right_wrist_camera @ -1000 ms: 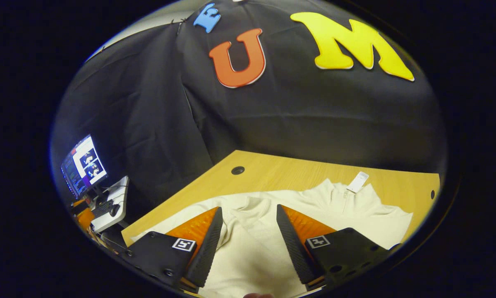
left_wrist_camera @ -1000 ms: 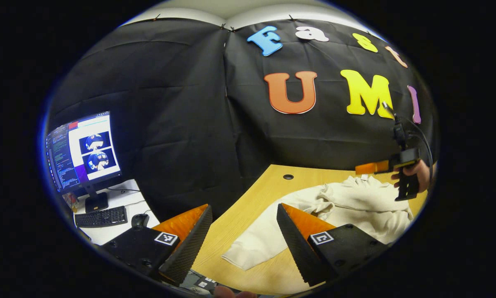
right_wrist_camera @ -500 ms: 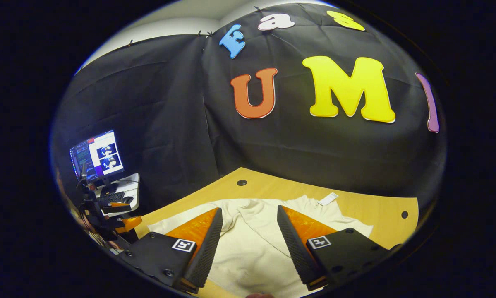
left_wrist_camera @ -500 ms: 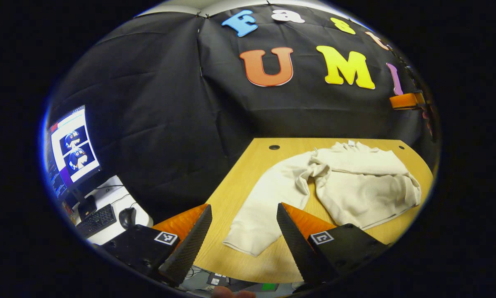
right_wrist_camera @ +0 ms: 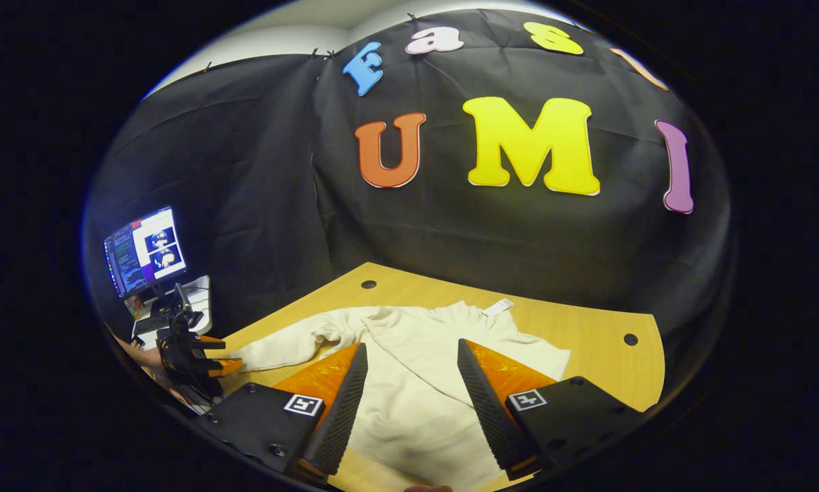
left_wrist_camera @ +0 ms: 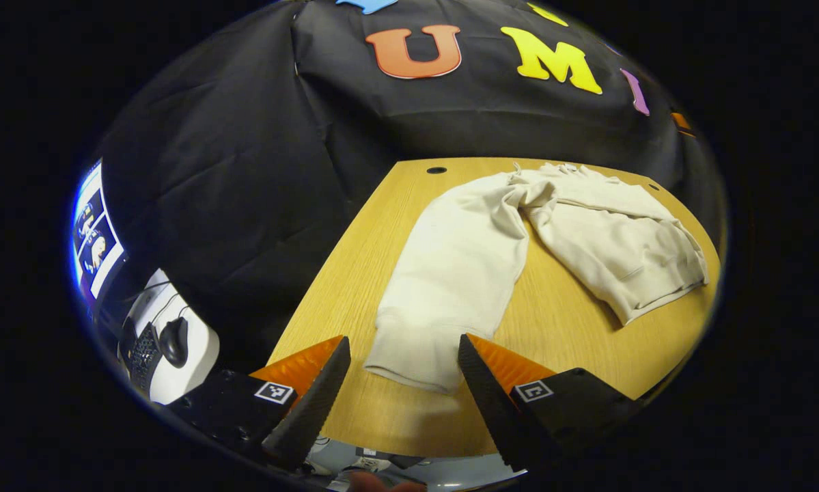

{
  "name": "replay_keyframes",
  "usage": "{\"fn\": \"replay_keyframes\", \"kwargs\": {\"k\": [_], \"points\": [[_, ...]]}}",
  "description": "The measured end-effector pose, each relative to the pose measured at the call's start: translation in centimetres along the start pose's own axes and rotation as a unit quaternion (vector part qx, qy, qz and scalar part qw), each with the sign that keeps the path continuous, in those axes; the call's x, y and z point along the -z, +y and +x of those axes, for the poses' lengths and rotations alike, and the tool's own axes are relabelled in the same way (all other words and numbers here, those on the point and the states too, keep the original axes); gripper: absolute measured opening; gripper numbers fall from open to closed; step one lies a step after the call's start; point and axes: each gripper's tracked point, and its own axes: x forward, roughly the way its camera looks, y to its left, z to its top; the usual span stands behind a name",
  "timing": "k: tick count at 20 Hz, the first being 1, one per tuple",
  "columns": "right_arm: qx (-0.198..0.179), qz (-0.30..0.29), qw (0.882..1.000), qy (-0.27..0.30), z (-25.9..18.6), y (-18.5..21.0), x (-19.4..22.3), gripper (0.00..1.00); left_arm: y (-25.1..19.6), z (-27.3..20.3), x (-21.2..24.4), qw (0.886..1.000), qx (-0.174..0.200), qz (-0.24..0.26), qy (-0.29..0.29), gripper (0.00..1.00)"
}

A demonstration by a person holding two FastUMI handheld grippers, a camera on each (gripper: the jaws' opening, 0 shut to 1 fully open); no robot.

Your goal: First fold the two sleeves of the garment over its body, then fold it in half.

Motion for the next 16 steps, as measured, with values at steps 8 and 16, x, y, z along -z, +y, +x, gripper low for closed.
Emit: {"fn": "replay_keyframes", "kwargs": {"k": [8, 16], "points": [[0.022, 0.003, 1.0, 0.015, -0.3, -1.0, 1.2, 0.83, -1.7, 1.6, 1.0, 0.997, 0.05, -0.043, 0.041, 0.89], [0.04, 0.028, 0.999, 0.022, -1.0, -2.3, 2.1, 0.83, -3.2, 1.9, 0.3, 0.994, 0.072, -0.066, 0.053, 0.24]]}}
